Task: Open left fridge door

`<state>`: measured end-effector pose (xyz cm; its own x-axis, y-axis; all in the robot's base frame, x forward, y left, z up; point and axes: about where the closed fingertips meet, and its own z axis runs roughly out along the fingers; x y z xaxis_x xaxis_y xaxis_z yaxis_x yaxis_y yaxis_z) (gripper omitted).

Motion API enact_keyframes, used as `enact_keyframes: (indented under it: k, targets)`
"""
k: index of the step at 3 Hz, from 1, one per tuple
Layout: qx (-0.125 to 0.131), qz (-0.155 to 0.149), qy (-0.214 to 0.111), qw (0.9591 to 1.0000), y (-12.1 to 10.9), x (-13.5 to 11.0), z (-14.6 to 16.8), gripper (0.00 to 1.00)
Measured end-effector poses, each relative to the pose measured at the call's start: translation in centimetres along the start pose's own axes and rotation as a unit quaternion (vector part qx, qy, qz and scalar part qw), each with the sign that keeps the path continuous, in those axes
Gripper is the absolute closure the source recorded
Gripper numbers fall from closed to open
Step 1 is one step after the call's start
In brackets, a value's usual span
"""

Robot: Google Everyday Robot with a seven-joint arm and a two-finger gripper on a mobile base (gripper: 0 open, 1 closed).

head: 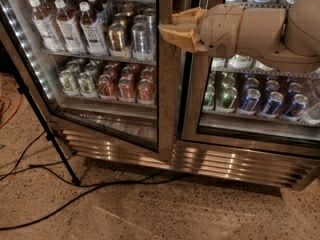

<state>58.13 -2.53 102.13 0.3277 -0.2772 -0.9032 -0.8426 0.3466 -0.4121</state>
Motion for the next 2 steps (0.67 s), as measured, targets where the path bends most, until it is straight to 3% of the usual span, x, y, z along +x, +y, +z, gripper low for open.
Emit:
enact_keyframes:
  k: [2]
  targets:
    - [-0.006, 0.003, -0.006, 1.0000, 0.86, -0.41, -0.02, 1.00]
